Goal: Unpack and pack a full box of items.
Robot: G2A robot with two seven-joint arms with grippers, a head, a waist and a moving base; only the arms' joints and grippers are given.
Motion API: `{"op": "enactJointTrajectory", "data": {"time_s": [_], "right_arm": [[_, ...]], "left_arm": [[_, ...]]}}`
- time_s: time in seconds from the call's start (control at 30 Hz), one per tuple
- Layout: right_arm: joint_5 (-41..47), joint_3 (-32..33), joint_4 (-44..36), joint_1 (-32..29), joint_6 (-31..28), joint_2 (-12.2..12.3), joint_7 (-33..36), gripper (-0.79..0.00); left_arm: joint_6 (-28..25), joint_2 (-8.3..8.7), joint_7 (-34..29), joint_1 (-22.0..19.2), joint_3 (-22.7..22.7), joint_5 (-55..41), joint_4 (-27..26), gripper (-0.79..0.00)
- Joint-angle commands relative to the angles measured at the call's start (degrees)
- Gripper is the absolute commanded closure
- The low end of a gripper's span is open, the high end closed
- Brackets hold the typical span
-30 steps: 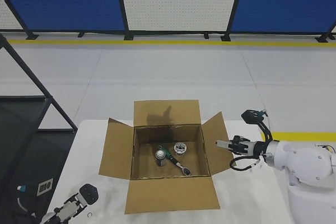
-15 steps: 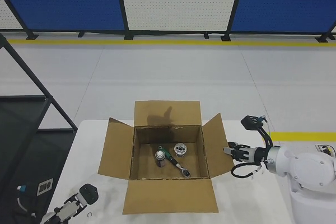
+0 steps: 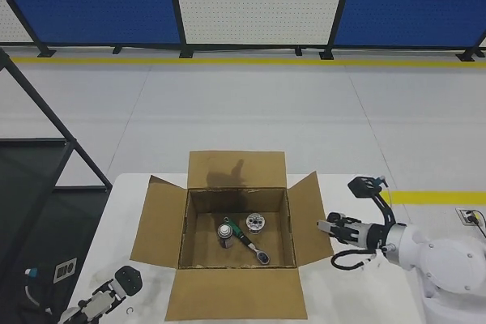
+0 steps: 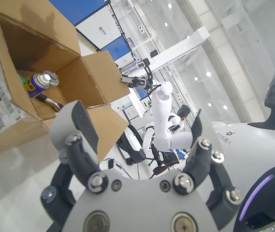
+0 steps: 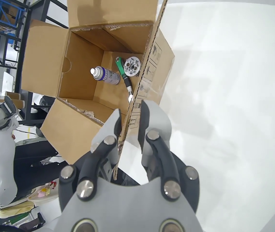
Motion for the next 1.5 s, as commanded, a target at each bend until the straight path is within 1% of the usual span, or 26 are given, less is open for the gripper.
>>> {"op": "enactJointTrajectory", "data": {"time_s": [0.0,0.07,0.13,0.2,0.27,0.6,0.67,0.73,0.83,0.93,1.0,1.1,1.2,1.33,1.47], "right_arm": [[2.5,0.3,0.5,-0.2,-0.2,0.0,-1.9,-0.785],[5.2,0.2,1.3,0.0,0.1,0.0,-4.6,-0.785],[7.5,0.2,2.1,0.4,0.5,-0.1,-6.5,-0.785],[7.5,0.2,2.1,0.4,0.5,-0.1,-6.5,-0.785],[7.5,0.2,2.1,0.4,0.5,-0.1,-6.5,-0.785],[7.5,0.2,2.1,0.4,0.5,-0.1,-6.5,-0.785],[9.6,0.3,2.9,-0.7,0.7,-0.1,-8.4,-0.785],[12.9,0.6,3.3,-1.2,-0.3,0.0,-7.9,-0.785],[16.8,1.1,3.7,-1.4,-0.8,0.3,-6.1,-0.785],[18.9,0.4,3.9,-1.2,-0.5,0.6,-5.0,-0.785],[21.1,-0.3,4.3,-0.7,0.0,0.7,-4.0,-0.785],[21.5,-1.7,5.1,0.5,1.8,0.9,-4.0,-0.785],[24.2,-4.2,5.9,2.1,2.4,0.8,-3.5,-0.785],[26.5,-8.3,7.2,4.5,2.3,0.7,-3.0,-0.785],[26.9,-8.8,7.4,4.9,2.0,0.7,-2.8,-0.785]], "left_arm": [[0.0,0.0,0.0,0.0,0.0,0.0,0.0,-0.785],[0.5,0.01,1.5,0.3,-0.1,-0.3,-0.6,-0.785],[0.3,0.04,2.8,0.9,-1.2,-0.7,-0.6,-0.785],[1.0,0.09,4.2,1.7,-2.4,-1.9,-0.4,-0.785],[3.6,0.23,4.4,2.2,-3.3,-2.8,-0.1,-0.785],[3.6,0.23,4.4,2.2,-3.3,-2.8,-0.1,-0.785],[5.2,0.25,6.3,2.0,-3.1,-2.1,0.5,-0.785],[7.5,0.27,9.3,1.1,-3.0,-2.1,1.4,-0.785],[11.4,0.45,11.8,-0.6,-2.7,-1.8,2.5,-0.785],[15.1,0.77,12.1,-2.5,-1.4,0.3,2.8,-0.785],[17.3,1.01,10.9,-3.7,-0.3,1.3,2.9,-0.785],[19.2,1.28,10.1,-5.5,1.2,2.8,3.4,-0.785],[20.7,1.52,9.8,-7.1,2.7,4.2,3.7,-0.785],[21.2,1.73,9.1,-8.4,4.0,4.2,3.7,-0.785],[21.2,1.95,8.3,-9.1,5.1,5.1,3.1,-0.785]]}}
